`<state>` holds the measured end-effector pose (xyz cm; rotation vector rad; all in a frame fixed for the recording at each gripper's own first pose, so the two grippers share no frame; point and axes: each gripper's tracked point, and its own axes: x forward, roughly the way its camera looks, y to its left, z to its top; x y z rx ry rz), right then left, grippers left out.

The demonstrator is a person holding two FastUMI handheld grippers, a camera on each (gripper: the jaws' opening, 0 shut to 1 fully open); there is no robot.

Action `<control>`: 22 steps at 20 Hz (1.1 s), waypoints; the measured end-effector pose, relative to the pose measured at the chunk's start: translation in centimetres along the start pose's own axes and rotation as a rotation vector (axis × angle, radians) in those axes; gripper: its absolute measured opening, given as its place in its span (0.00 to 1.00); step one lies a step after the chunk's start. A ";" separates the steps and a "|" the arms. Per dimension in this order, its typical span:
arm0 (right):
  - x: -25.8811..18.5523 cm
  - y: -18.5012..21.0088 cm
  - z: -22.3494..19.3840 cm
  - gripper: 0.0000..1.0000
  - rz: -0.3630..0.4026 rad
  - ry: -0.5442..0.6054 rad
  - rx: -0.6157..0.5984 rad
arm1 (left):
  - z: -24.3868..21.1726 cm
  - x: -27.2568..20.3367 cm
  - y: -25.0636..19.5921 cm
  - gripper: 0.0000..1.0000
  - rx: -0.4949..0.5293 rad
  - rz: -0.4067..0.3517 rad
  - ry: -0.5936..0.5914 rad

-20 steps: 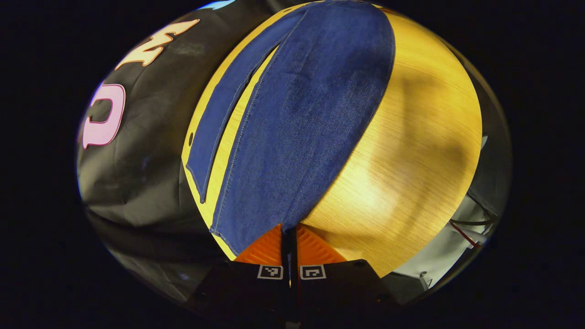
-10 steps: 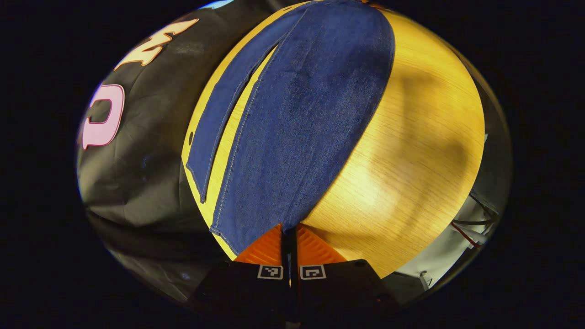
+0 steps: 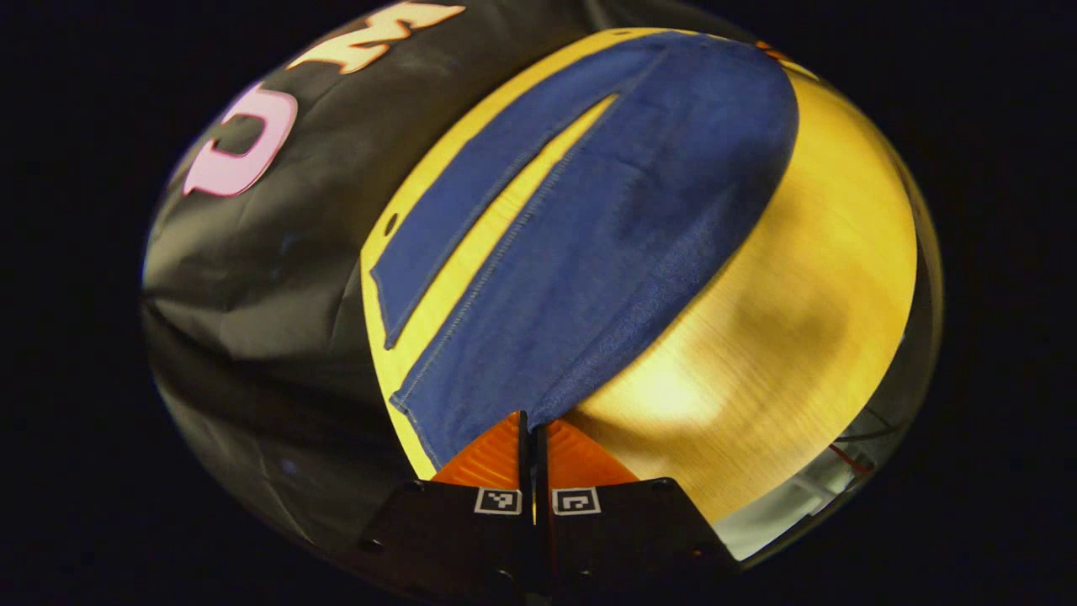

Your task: Grasp the waist and the cuffs of the jeans and fold them to make the two legs overlap; first hold the waist and fold one-third of the jeans toward the cuffs, then hold the cuffs and fold the remaining one-third in the same direction to finish folding.

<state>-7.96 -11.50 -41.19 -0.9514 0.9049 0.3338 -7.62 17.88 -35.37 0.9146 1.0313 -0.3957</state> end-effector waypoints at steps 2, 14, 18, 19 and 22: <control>-0.2 -2.0 1.5 0.03 -0.044 -0.022 0.032 | 1.6 -0.6 1.6 0.00 -0.047 0.031 -0.013; 6.6 -12.2 11.5 0.03 -0.267 -0.109 0.365 | 14.8 3.2 16.2 0.00 -0.226 0.230 -0.115; 12.7 -12.9 13.6 0.02 -0.261 -0.107 0.472 | 18.7 7.5 18.7 0.00 -0.291 0.229 -0.123; 14.6 -12.8 13.9 0.02 -0.247 -0.104 0.471 | 19.5 8.8 19.2 0.00 -0.310 0.227 -0.124; 19.9 -11.5 14.1 0.02 -0.200 -0.076 0.459 | 21.1 12.3 19.2 0.00 -0.314 0.217 -0.102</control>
